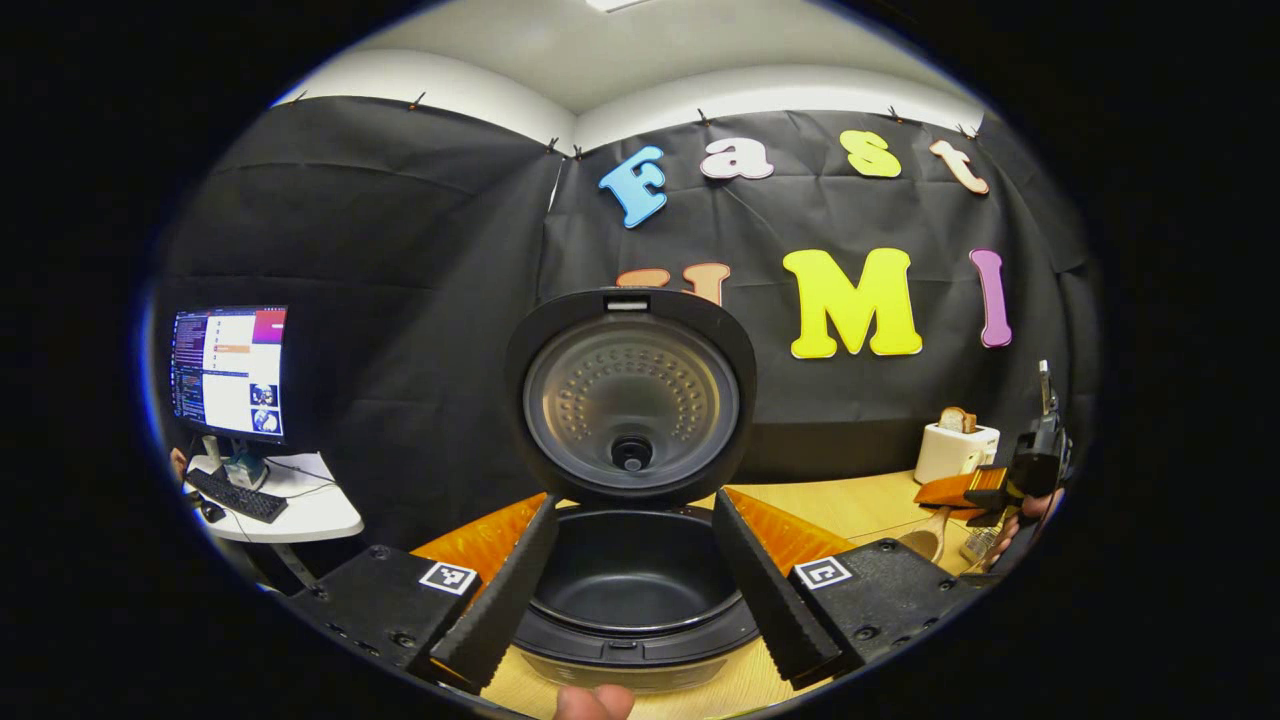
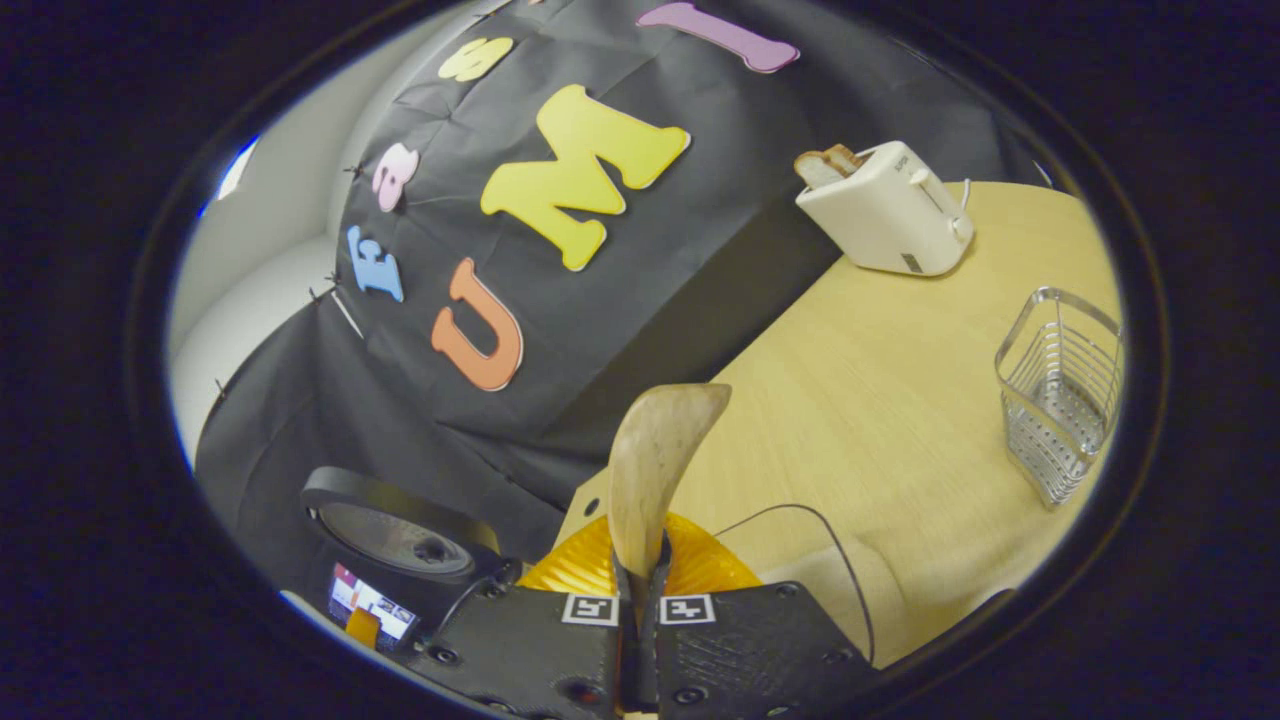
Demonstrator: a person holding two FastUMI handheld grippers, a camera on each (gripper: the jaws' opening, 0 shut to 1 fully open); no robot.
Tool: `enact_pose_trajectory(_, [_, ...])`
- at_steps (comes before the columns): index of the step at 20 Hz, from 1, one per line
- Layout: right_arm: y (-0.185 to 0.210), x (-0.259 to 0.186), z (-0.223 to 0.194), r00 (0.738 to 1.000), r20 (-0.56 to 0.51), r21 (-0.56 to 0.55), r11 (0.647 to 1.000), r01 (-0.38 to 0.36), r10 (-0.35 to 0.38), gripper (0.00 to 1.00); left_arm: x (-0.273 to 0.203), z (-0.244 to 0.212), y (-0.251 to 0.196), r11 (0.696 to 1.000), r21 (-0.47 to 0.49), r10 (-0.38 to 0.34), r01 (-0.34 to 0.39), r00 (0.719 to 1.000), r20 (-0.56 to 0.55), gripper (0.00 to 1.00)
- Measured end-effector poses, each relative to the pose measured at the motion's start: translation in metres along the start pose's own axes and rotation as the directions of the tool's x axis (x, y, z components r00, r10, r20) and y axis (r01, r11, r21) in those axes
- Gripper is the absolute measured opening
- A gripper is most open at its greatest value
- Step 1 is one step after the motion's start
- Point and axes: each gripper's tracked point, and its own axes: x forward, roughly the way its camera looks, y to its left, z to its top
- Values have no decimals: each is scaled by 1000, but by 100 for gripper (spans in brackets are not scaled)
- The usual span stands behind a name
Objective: Close the left gripper, press the button to open the rice cooker; take a wooden spoon from the chopstick holder with the right hand, scoop a spoonful of rice and pour it into the rice cooker, then put the wooden spoon back into the chopstick holder.
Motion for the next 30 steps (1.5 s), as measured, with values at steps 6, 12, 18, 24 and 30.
enact_pose_trajectory(6, [20, -15, 30, 998, 21, 63, 996, -63, 62, 0, -1, -3, 13, 999, 9, 35, -35, 999, -12, 99])
enact_pose_trajectory(12, [66, -15, 47, 990, 23, 73, 988, -138, 137, 0, 0, -9, 32, 997, 40, 74, -73, 997, -28, 99])
enact_pose_trajectory(18, [146, 3, 52, 976, 5, 25, 976, -216, 216, 1, -1, -13, 47, 995, 48, 93, -91, 995, -40, 99])
enact_pose_trajectory(24, [211, 27, 20, 959, -71, -2, 961, -277, 276, 0, -1, -19, 66, 995, 22, 102, -101, 993, -55, 99])
enact_pose_trajectory(30, [250, 47, -12, 955, -115, -58, 958, -281, 273, 0, -8, -24, 94, 989, 6, 147, -147, 986, -72, 99])
